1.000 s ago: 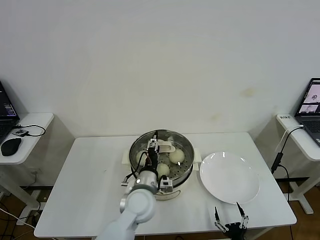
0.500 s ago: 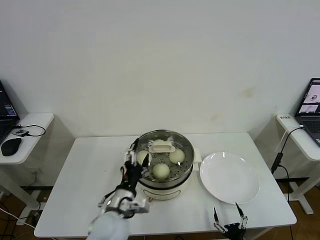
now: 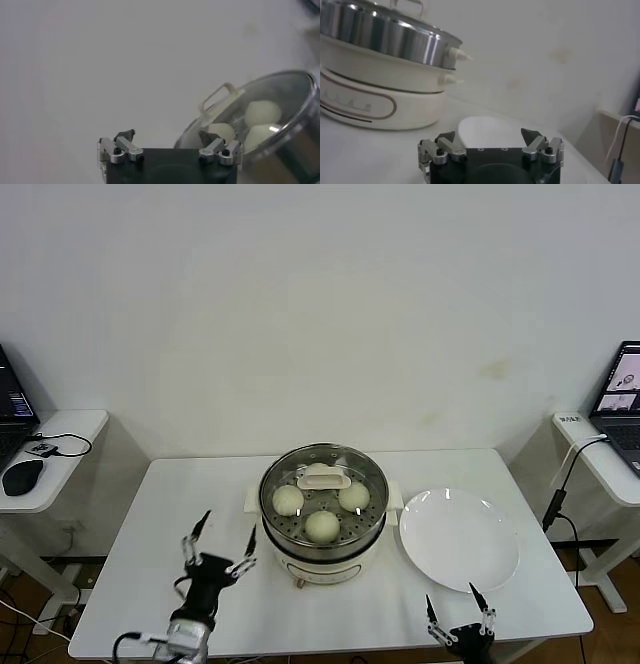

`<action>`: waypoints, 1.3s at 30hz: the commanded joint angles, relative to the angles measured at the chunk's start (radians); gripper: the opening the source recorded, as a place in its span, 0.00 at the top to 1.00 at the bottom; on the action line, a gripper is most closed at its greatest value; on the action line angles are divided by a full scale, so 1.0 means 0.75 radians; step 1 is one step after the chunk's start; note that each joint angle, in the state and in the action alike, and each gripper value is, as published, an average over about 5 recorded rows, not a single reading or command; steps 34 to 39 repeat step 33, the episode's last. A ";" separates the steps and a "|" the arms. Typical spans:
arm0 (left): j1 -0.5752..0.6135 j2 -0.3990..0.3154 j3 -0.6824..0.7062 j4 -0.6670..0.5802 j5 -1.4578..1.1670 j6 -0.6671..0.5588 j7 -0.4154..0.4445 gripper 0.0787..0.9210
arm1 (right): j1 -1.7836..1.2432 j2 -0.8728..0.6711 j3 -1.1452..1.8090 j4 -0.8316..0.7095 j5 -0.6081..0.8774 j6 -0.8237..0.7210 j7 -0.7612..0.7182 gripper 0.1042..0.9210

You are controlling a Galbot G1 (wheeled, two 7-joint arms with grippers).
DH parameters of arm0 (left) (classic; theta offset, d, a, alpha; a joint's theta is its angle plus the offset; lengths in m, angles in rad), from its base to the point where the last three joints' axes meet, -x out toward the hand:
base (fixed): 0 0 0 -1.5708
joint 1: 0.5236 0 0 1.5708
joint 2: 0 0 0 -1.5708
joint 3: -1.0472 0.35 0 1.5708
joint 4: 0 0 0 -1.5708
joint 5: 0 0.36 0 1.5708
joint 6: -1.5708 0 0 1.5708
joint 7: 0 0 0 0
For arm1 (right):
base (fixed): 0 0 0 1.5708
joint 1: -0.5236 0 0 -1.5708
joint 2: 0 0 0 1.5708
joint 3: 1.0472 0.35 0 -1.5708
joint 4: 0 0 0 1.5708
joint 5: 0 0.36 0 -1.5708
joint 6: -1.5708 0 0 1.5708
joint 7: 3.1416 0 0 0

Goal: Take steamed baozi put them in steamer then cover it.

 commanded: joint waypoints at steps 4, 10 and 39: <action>0.284 -0.135 -0.149 0.080 -0.465 -0.188 -0.101 0.12 | -0.095 -0.201 0.001 0.184 0.278 -0.306 -0.093 0.12; 0.307 -0.198 -0.141 0.093 -0.378 -0.228 -0.064 0.12 | -0.097 -0.228 0.001 0.205 0.294 -0.331 -0.091 0.12; 0.389 -0.283 -0.130 0.028 -0.363 -0.139 -0.024 0.12 | -0.049 -0.234 -0.162 0.165 0.348 -0.307 0.063 0.12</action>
